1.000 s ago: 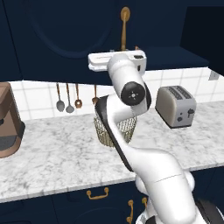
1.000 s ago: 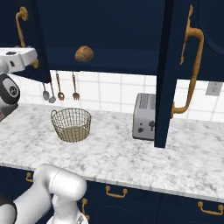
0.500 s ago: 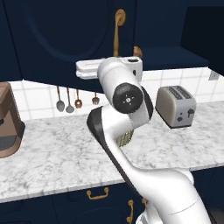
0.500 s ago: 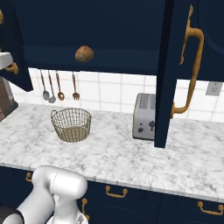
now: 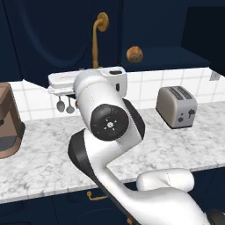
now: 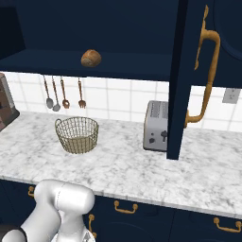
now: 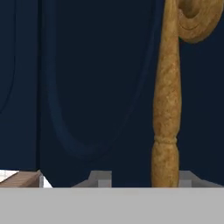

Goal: Open the cabinet, pick up the bread from the cabinet and place it in the basket. Then move the basket to the dining counter.

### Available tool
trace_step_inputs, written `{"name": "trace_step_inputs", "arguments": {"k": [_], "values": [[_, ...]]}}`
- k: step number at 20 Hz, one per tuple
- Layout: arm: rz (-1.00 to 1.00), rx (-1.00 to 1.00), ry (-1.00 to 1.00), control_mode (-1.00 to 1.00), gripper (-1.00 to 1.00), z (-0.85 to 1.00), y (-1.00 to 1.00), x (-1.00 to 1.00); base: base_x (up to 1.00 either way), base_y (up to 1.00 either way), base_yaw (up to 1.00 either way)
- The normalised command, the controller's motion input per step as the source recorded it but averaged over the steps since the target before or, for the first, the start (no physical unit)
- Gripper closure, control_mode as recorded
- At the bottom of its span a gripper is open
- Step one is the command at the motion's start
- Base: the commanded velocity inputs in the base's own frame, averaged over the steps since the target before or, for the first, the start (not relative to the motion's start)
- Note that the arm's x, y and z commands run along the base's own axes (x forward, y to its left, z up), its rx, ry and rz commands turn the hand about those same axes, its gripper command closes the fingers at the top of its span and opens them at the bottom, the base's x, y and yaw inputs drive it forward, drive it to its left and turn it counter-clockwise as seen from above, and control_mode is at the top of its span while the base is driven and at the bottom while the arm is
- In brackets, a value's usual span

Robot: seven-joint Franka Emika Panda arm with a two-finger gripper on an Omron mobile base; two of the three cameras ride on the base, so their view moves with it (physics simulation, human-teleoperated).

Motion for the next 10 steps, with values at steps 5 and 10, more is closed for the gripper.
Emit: {"name": "trace_step_inputs", "arguments": {"k": [5, 10], "values": [[0.04, 0.0, 0.04, -1.0, 1.0, 0.0, 0.83, -0.38, 0.0, 0.0, 0.0], [0.0, 0.0, 0.07, -1.0, -1.0, 0.0, 0.21, 0.0, 0.0, 0.0, 0.0]]}}
